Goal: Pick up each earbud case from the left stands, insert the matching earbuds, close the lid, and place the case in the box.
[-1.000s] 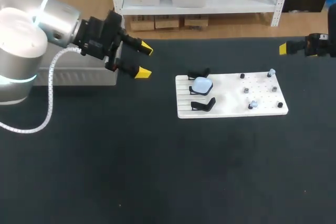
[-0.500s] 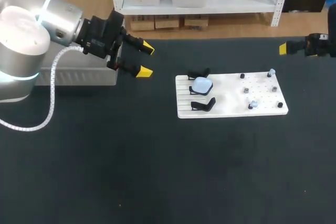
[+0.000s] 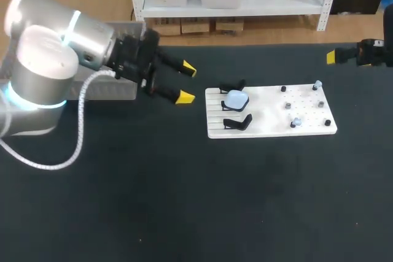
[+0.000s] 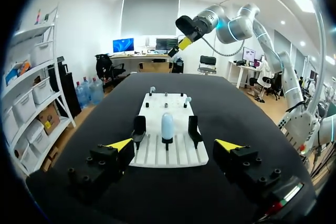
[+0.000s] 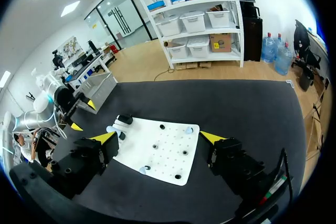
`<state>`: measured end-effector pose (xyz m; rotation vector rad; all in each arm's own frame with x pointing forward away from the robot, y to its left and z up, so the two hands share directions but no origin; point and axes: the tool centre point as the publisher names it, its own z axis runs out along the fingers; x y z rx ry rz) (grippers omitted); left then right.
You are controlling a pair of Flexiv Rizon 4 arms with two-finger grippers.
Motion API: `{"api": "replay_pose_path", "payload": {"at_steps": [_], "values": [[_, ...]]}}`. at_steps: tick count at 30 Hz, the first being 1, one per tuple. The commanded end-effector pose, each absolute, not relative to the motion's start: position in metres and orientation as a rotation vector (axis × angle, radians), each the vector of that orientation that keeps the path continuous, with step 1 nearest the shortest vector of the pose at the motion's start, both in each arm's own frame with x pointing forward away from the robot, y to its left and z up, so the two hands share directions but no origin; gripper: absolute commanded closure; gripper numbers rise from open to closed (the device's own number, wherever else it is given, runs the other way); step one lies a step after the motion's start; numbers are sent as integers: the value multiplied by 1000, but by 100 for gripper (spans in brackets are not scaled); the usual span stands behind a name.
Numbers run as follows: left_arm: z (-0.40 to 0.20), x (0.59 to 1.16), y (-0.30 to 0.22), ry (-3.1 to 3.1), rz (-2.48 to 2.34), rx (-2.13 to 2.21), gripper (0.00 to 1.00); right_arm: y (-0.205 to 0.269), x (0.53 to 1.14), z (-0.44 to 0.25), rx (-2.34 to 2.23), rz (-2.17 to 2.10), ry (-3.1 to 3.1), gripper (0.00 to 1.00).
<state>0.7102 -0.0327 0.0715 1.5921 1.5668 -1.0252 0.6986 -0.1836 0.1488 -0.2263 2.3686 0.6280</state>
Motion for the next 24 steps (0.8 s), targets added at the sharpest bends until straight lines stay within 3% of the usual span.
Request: {"api": "replay_pose_path", "payload": {"at_steps": [1,16,20,24], "values": [[60,718,-50,1556,-1042,1599,0,-184,698,149,-226,627,2369,0],[37,721,-78,1536,-1102,1598,0,-184,698,149,-226,627,2369,0],[32,719,-83,1552,-1113,1579,22,-184,698,149,-226,627,2369,0],[31,717,-87,1559,-1115,1571,25,-184,698,149,-226,627,2369,0]]}}
